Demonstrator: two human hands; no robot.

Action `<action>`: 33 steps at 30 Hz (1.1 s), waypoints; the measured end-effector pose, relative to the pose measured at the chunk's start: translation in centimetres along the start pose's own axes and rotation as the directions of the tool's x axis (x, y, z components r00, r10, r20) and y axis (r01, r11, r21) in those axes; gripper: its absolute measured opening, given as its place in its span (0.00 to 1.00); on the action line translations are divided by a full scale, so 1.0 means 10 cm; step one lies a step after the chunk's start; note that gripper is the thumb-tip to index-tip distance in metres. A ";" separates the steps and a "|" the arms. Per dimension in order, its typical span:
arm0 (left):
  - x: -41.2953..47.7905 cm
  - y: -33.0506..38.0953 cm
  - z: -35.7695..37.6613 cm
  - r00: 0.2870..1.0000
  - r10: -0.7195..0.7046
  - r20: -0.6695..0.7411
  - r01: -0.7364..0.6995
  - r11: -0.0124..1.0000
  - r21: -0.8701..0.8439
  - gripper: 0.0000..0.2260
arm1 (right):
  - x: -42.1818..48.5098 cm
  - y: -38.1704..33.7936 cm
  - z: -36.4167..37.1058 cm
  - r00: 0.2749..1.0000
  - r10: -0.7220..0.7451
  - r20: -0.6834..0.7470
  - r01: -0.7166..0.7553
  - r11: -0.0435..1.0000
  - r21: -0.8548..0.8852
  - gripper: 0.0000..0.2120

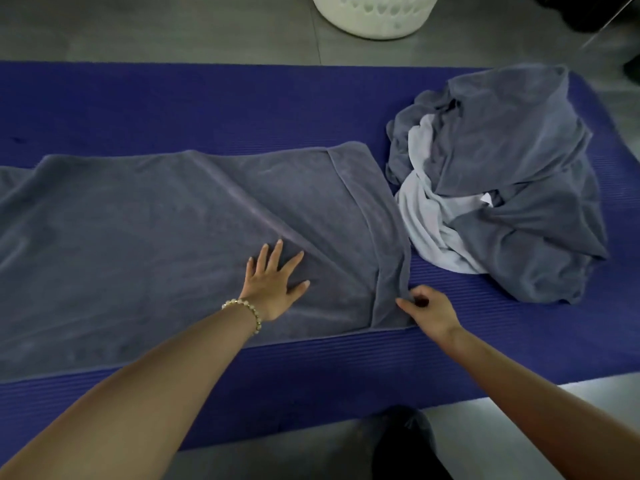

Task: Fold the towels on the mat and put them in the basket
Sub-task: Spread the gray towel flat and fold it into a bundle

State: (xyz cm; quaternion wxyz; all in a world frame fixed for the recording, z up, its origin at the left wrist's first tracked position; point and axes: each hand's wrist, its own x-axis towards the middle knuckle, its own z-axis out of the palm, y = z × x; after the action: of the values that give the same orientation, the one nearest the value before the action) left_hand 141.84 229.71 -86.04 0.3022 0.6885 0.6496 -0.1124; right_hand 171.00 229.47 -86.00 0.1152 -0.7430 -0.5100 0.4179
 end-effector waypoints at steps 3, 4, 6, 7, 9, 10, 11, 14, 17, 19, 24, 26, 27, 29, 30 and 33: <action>-0.12 -0.02 -0.10 0.999 0.009 0.050 -0.004 0.995 -0.095 0.28 | -0.06 -0.34 0.17 0.987 -0.156 -0.043 0.159 0.985 0.072 0.04; -0.19 -0.06 -0.13 0.998 0.013 0.064 -0.005 0.991 -0.136 0.28 | -0.08 -0.49 0.26 0.983 -0.180 -0.020 0.182 0.976 0.117 0.04; -0.35 -0.19 -0.14 0.996 0.011 0.087 0.006 0.981 -0.192 0.28 | -0.12 -0.80 0.46 0.957 -0.289 0.017 0.286 0.952 0.111 0.06; -0.44 -0.30 -0.15 0.996 0.003 0.085 0.015 0.977 -0.213 0.28 | -0.16 -0.99 0.56 0.933 -0.358 0.042 0.352 0.931 0.100 0.07; -0.64 -0.62 -0.14 0.996 -0.037 0.075 0.056 0.963 -0.265 0.28 | -0.25 -1.40 0.80 0.880 -0.461 0.112 0.444 0.883 0.150 0.10; -0.73 -0.81 -0.13 0.995 -0.071 0.069 0.089 0.950 -0.298 0.30 | -0.30 -1.58 0.93 0.856 -0.494 0.153 0.465 0.865 0.190 0.12; -0.85 -1.02 -0.13 0.993 -0.109 0.052 0.120 0.935 -0.334 0.32 | -0.36 -1.77 1.08 0.832 -0.517 0.199 0.476 0.851 0.221 0.14; -1.18 -1.70 -0.10 0.963 -0.269 -0.015 0.238 0.874 -0.424 0.26 | -0.54 -2.25 1.60 0.773 -0.537 0.338 0.459 0.841 0.287 0.18; -1.45 -2.30 -0.04 0.882 -0.458 -0.112 0.317 0.753 -0.577 0.18 | -0.78 -2.70 2.16 0.693 -0.561 0.452 0.441 0.826 0.350 0.22; -1.61 -2.64 0.02 0.827 -0.541 -0.154 0.333 0.691 -0.642 0.17 | -0.92 -2.99 2.55 0.635 -0.593 0.496 0.474 0.805 0.356 0.19; -2.10 -3.33 0.16 0.710 -0.680 -0.181 0.400 0.602 -0.691 0.20 | -1.30 -3.69 3.44 0.574 -0.563 0.595 0.367 0.826 0.428 0.04; -2.27 -3.56 0.20 0.617 -0.752 -0.231 0.413 0.560 -0.718 0.20 | -1.48 -3.93 3.78 0.541 -0.554 0.633 0.334 0.832 0.443 0.04; -2.35 -3.67 0.22 0.565 -0.787 -0.246 0.421 0.532 -0.735 0.20 | -1.56 -4.01 3.95 0.513 -0.550 0.660 0.330 0.835 0.440 0.05; -2.48 -3.87 0.28 0.449 -0.871 -0.199 0.432 0.407 -0.805 0.22 | -1.66 -4.12 4.24 0.459 -0.528 0.715 0.335 0.848 0.411 0.06; -2.51 -3.97 0.30 0.379 -0.915 -0.137 0.412 0.299 -0.861 0.24 | -1.68 -4.14 4.35 0.441 -0.505 0.742 0.332 0.860 0.388 0.07; -2.56 -4.20 0.32 0.192 -0.978 0.076 0.242 -0.028 -0.970 0.24 | -1.64 -4.13 4.52 0.392 -0.430 0.814 0.353 0.887 0.298 0.12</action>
State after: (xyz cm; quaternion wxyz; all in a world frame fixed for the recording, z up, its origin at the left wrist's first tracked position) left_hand 98.84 205.66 -85.87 0.2222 -0.0376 0.9072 0.3553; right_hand 108.18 222.66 -81.31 -0.0319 -0.2866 -0.6411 0.7113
